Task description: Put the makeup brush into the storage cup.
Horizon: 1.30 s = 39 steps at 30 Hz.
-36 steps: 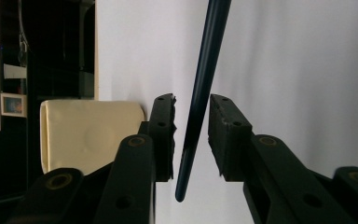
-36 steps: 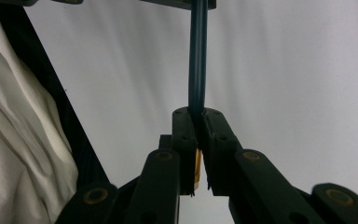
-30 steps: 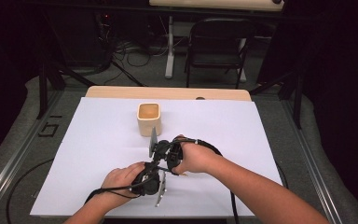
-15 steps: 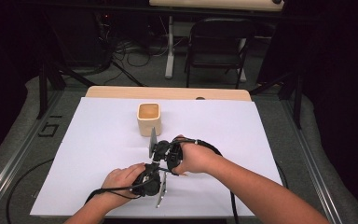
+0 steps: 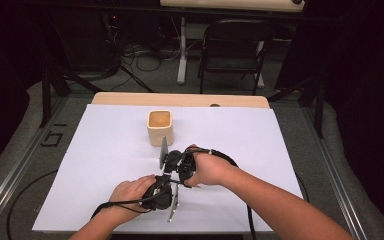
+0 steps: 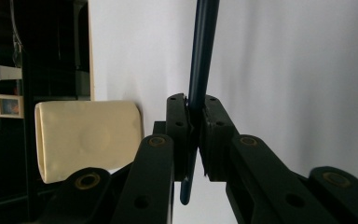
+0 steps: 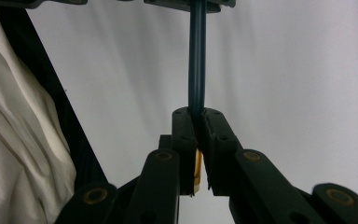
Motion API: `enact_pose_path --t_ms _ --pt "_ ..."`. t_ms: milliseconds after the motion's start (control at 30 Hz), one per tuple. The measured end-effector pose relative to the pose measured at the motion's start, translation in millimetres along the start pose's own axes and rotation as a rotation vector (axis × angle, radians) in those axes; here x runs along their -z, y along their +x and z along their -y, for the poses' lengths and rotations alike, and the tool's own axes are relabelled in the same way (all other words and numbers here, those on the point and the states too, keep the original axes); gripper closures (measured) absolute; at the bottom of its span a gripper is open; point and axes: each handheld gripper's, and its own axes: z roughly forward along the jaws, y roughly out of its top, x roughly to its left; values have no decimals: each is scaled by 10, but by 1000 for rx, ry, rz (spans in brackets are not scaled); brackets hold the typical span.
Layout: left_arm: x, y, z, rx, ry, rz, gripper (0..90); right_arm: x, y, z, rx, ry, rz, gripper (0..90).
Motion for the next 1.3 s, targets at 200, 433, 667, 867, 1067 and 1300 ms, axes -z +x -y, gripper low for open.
enact_pose_path --t_ms 200,433,667,867,1067,1300 --pt "-8 15 20 13 14 11 844 25 -25 15 -7 -25 13 786" --pt "-17 44 67 42 19 15 844 76 -90 109 -26 -40 25 693" --pt "-23 59 91 47 28 20 844 78 -119 173 -37 -48 40 631" --pt "-29 68 110 58 38 27 844 72 -139 196 -42 -51 41 579" --pt "-34 92 136 95 36 53 844 102 -182 259 -69 -80 48 537" --pt "-68 156 206 218 21 113 845 130 -234 345 -95 -120 53 512"
